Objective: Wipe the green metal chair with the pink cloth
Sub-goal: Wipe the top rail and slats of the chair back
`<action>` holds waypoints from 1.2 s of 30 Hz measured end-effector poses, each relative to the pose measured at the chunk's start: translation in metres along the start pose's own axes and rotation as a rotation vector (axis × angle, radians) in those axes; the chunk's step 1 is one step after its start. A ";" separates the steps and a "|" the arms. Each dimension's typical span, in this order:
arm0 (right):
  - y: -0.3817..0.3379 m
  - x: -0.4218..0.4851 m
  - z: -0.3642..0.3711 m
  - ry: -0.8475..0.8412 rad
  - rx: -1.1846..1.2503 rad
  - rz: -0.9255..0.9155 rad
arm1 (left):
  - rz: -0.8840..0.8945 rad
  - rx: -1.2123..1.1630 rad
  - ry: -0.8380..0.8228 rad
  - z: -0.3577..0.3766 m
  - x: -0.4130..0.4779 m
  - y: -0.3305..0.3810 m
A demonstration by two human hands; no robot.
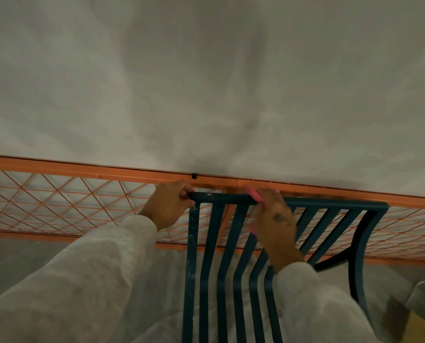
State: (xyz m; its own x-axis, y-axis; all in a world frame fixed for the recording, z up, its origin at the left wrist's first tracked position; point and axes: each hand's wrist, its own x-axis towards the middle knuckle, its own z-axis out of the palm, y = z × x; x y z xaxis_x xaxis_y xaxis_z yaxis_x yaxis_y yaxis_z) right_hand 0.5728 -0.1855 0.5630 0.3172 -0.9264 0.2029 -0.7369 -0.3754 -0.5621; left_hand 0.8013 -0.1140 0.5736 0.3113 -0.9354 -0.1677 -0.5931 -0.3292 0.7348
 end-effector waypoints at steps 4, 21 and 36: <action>-0.056 -0.011 0.044 -0.075 0.249 0.065 | 0.006 0.008 -0.010 -0.002 0.003 -0.002; 0.013 0.012 -0.018 -0.184 0.050 -0.286 | -0.014 -0.042 -0.068 -0.006 0.007 -0.004; 0.004 0.025 -0.027 -0.439 0.082 -0.125 | 0.015 0.051 -0.074 -0.007 0.007 0.001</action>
State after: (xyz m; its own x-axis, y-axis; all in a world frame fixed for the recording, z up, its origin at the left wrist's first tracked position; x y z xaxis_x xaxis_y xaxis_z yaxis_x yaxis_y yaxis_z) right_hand 0.5617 -0.2113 0.5877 0.6362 -0.7677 -0.0761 -0.6333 -0.4633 -0.6199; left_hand 0.8079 -0.1199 0.5776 0.2476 -0.9465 -0.2068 -0.6349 -0.3197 0.7033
